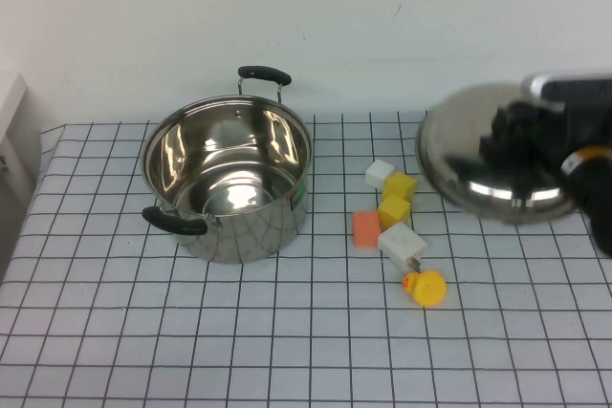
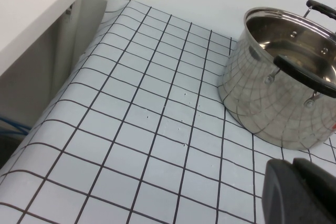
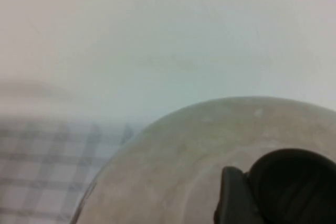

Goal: Cover the pot
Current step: Pick up the pot lid, then place the pot lid on the pot

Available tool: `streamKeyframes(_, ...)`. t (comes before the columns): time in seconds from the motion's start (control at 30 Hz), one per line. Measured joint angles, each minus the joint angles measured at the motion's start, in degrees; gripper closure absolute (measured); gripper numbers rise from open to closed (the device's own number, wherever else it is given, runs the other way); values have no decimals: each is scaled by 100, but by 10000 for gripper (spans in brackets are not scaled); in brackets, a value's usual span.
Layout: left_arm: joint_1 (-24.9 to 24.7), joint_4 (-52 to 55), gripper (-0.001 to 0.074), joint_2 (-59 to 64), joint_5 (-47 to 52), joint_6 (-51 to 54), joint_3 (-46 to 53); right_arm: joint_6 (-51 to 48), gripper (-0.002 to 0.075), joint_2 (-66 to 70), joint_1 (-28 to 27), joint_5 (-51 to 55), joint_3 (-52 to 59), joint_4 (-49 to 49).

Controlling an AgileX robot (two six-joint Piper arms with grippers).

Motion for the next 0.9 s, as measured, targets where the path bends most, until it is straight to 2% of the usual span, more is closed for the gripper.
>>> streamKeyframes(0.13,0,0,738,0,0,0,0,194,370,-1226,10,512,2,-725)
streamKeyframes(0.33,0,0,738,0,0,10,0,2113,370,-1914,301,887,-543,-2527)
streamKeyframes(0.47,0,0,738,0,0,10,0,3063,370,-1415,842,1150,-1295,-3612)
streamKeyframes(0.67,0,0,738,0,0,23,0,3561,370,-245,1585,1852,-2761,-4480)
streamKeyframes(0.9,0,0,738,0,0,23,0,4229,370,1237,1917,2479,-4492,-4888)
